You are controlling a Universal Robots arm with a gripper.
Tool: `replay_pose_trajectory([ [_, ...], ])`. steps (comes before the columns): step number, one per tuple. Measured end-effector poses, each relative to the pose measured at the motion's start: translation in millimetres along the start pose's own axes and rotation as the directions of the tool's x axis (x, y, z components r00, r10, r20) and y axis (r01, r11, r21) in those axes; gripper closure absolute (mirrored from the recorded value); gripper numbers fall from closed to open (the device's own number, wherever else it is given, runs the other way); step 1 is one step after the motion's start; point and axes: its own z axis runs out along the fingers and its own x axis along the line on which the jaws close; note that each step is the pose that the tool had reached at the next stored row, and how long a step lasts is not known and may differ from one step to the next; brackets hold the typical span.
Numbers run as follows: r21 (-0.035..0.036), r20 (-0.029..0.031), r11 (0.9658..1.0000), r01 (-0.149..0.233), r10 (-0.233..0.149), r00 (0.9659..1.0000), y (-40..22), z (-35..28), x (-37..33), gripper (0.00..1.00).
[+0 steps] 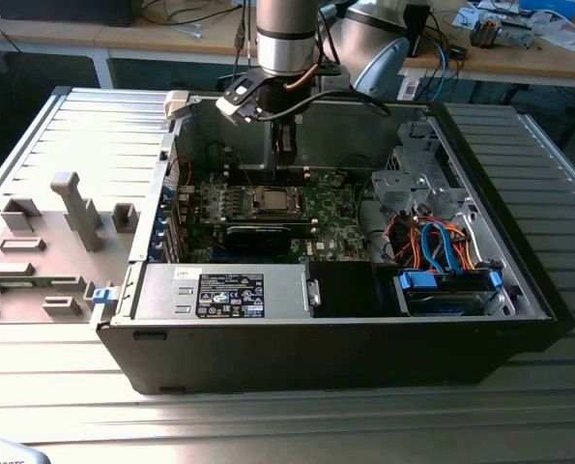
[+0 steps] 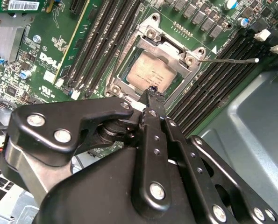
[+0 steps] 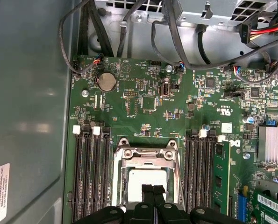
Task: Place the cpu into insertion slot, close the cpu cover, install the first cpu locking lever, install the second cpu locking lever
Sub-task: 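Close the cpu cover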
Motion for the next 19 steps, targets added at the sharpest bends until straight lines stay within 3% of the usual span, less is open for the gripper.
replay_pose_trajectory([
  [9,0.0000,0.0000,1.0000,0.000,0.000,1.0000,-1.2,0.0,0.1,0.89],
  [19,0.0000,0.0000,1.0000,0.000,0.000,1.0000,-8.8,-0.1,0.5,0.89],
])
